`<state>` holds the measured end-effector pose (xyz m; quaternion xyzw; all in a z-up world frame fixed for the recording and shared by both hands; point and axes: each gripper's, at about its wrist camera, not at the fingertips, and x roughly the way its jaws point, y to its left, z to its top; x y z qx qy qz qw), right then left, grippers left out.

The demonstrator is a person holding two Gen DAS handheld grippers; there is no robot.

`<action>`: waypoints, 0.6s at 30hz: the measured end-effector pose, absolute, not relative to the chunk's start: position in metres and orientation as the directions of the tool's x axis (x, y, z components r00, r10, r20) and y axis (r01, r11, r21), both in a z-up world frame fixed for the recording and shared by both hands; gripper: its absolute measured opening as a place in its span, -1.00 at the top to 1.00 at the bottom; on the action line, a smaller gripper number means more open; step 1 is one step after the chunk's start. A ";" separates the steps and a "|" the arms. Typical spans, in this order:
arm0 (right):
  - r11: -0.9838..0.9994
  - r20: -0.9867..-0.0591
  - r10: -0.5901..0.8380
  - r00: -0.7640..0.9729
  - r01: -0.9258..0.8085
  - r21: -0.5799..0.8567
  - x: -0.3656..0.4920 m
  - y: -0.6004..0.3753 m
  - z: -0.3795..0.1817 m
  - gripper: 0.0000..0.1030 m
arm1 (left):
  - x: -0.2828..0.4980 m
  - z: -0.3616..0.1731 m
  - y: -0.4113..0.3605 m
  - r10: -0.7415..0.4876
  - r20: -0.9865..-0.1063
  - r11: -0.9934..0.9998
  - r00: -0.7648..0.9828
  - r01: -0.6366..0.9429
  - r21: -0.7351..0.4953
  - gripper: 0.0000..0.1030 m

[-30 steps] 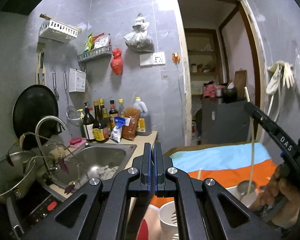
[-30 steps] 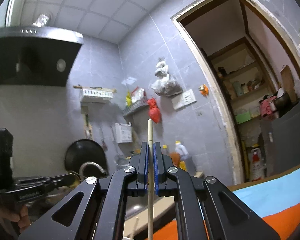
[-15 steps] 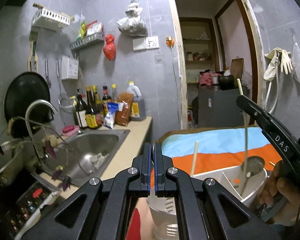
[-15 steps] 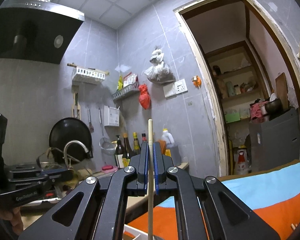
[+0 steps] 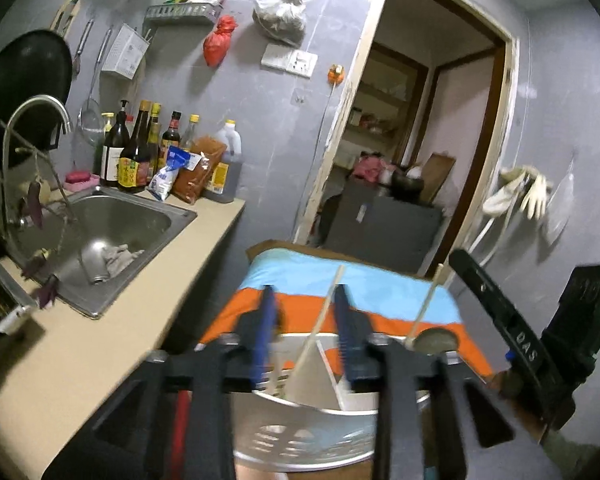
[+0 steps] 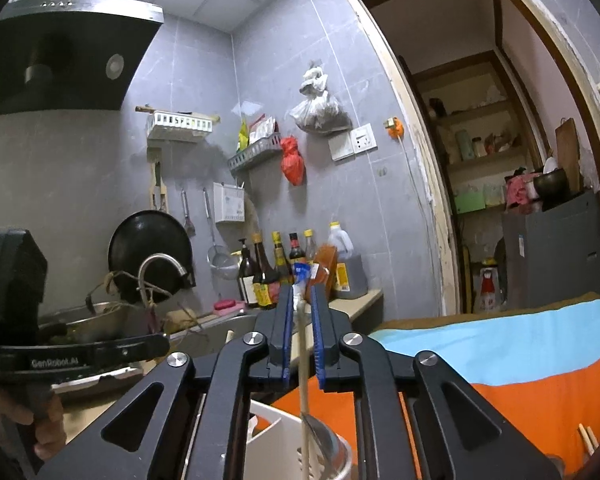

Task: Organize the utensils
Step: 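Carry both items over the caddy and open both tools to drop them in, then move both tools back down to the remaining utensils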

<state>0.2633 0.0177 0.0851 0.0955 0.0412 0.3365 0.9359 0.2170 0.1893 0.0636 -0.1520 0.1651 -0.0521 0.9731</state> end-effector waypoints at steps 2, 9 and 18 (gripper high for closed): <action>0.753 -0.012 0.640 0.768 -0.624 0.207 0.260 0.012 0.089 0.61 | 0.210 0.071 0.189 -0.154 -0.276 0.944 0.949 0.058 -0.326 0.25; 0.771 0.001 0.619 0.786 -0.607 0.194 0.245 -0.017 0.105 0.24 | 0.193 0.094 0.169 -0.148 -0.206 0.951 0.967 0.082 -0.299 -0.36; 0.816 0.020 0.564 0.826 -0.560 0.144 0.220 -0.073 0.122 -0.62 | 0.183 0.101 0.123 -0.098 -0.152 0.975 0.984 0.064 -0.215 -0.89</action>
